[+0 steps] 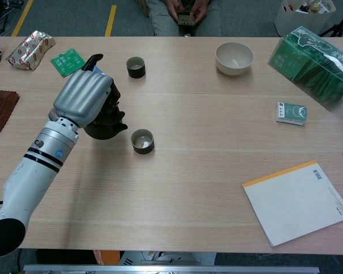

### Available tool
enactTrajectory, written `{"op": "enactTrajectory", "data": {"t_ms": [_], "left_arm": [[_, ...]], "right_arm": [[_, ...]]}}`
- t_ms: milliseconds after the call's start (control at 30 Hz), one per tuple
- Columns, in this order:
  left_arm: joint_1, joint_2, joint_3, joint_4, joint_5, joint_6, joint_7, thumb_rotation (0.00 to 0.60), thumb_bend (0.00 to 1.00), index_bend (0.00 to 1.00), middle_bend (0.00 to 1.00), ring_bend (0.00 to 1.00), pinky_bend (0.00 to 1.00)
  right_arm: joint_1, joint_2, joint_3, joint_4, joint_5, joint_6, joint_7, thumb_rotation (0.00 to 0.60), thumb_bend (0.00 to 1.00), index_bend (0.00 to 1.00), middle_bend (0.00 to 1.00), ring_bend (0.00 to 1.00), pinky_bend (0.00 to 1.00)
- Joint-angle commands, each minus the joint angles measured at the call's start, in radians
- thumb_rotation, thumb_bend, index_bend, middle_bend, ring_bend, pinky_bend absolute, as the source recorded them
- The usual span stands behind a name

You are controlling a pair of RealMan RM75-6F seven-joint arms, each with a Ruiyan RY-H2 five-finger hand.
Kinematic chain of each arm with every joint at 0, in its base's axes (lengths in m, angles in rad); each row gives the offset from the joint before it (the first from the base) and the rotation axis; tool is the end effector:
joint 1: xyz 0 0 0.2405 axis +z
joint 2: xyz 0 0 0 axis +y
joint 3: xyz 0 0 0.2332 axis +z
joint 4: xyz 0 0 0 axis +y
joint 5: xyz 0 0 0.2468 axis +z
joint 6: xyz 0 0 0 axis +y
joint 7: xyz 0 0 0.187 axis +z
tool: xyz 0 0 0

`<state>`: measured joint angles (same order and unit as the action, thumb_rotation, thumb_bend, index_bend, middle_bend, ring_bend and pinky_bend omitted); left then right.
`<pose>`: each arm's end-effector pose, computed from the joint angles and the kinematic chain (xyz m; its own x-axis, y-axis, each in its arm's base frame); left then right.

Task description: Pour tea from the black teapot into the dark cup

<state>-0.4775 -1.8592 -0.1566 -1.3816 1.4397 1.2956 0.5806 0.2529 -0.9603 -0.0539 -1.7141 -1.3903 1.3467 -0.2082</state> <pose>-0.0995 0.3005 -0.0943 0.4591 -0.0291 0.8879 0.8268 -0.3516 -0.4391 -0.3033 -0.2472 0.1239 0.6255 -0.1511 0.7655 -0.7792 -0.0702 0.6228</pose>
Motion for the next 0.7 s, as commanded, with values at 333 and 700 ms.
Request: {"op": "enactTrajectory", "data": {"t_ms": [333, 700], "left_arm": [[-0.027, -0.061, 0.006, 0.047, 0.018, 0.019, 0.054, 0.600, 0.25, 0.96, 1.00, 0.85, 0.00], [-0.039, -0.092, 0.016, 0.100, 0.046, 0.043, 0.082, 0.600, 0.25, 0.96, 1.00, 0.85, 0.00]], "right_arm": [[-0.027, 0.005, 0.016, 0.031, -0.011, -0.016, 0.056, 0.600, 0.23, 0.10, 0.12, 0.00, 0.05], [-0.045, 0.004, 0.030, 0.053, -0.023, -0.025, 0.099, 0.600, 0.23, 0.10, 0.12, 0.00, 0.05]]}}
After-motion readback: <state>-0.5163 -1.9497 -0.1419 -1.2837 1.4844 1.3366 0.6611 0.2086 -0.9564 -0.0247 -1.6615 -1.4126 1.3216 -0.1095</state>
